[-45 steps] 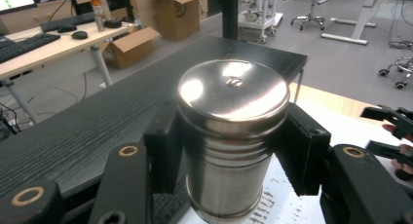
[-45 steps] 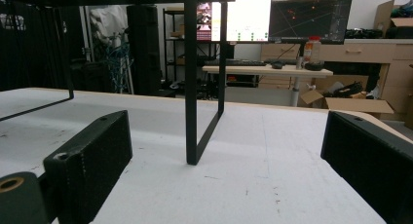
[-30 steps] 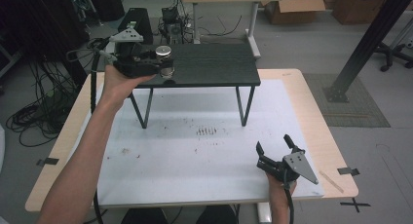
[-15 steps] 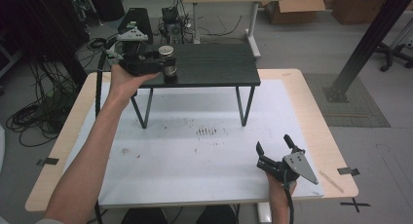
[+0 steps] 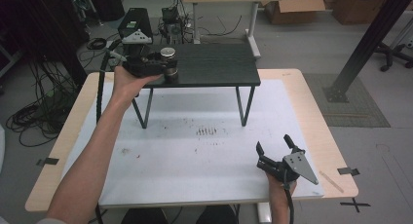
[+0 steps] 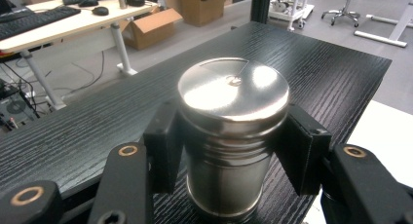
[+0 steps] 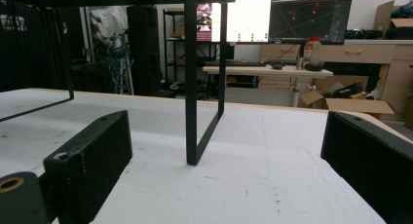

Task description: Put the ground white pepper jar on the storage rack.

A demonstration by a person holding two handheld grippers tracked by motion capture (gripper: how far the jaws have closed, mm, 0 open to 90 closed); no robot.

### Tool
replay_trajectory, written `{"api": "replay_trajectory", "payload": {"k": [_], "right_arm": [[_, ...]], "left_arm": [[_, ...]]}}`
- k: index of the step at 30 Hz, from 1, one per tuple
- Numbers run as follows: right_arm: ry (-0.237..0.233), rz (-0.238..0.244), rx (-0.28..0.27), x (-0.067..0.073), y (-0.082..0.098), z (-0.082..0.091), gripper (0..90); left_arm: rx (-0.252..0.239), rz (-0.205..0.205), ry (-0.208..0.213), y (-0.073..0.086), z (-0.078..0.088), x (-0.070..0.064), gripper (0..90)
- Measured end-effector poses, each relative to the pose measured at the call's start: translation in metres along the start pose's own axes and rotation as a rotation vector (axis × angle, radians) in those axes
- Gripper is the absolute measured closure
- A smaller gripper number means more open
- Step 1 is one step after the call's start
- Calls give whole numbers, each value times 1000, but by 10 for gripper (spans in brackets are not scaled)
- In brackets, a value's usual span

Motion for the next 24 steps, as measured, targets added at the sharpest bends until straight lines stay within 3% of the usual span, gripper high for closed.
{"api": "replay_trajectory", "payload": {"k": [24], "right_arm": [[0, 0, 0, 0, 0, 0, 42]], "left_arm": [[-5, 10, 7, 0, 0, 1, 486]]}}
Point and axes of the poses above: each handheld gripper's, and its own axes: z roughly backward along the jaws, y roughly out of its underside, x roughly to its left, the point moved 3 cm from there along -z, roughly forward along the jaws
